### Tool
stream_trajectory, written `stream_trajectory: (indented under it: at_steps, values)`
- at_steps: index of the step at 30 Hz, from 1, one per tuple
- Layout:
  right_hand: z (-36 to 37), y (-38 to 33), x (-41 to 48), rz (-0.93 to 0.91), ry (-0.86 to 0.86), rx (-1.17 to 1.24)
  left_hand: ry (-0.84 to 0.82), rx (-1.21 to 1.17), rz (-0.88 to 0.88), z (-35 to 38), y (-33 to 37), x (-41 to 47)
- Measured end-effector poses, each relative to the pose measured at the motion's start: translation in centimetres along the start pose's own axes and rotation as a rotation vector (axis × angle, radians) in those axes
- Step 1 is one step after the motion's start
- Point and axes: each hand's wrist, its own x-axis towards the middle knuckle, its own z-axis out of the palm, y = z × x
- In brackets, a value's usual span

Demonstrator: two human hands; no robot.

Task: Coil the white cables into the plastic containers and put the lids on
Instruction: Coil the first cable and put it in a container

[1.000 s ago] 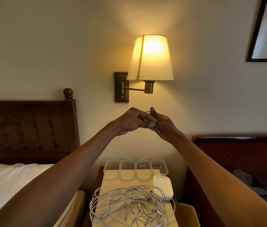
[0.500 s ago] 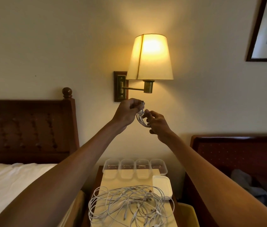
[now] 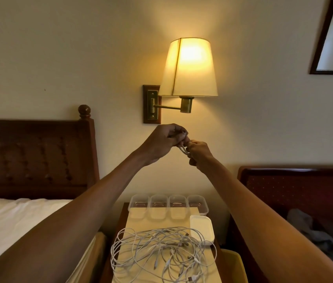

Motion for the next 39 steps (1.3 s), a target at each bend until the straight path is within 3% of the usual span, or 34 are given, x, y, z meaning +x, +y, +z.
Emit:
stream_trajectory:
  at_steps: [4, 6, 8, 13, 18, 24, 30, 36, 39]
  values:
    - [0.6, -0.1, -0.5, -0.107, -0.018, 0.022, 0.039, -0.350, -0.129, -2.0, -0.2, -0.3]
    - [0.8, 0.0, -0.4, -0.173, -0.024, 0.020, 0.097, -0.269, -0.179, -3.0, -0.5, -0.2]
    - [1.1, -0.2, -0.3, -0.243, -0.047, -0.038, 0.152, -0.043, -0.205, -3.8, -0.9, -0.3]
    - [1.8, -0.2, -0.4, -0.324, -0.075, -0.099, 0.173, 0.246, -0.261, -4.5, -1.9, -0.6]
    - [1.8, -0.4, -1.0, -0.366, -0.127, -0.098, -0.051, 0.040, -0.428, -4.3, -2.1, -1.7]
    - [0.7, -0.1, -1.2, -0.365, -0.197, -0.109, -0.150, 0.051, -0.388, -4.4, -1.9, -2.6]
    - [-0.2, 0.5, -2.4, -0.415, -0.265, -0.236, -0.161, 0.343, -0.274, -5.6, -1.5, -3.6]
    - [-0.5, 0.1, -4.3, -0.419, -0.231, -0.247, 0.035, 0.158, -0.258, -5.5, -0.9, -5.8]
    - [-1.0, 0.0, -5.2, -0.402, -0.209, -0.255, -0.006, 0.006, -0.344, -4.9, -0.7, -7.1]
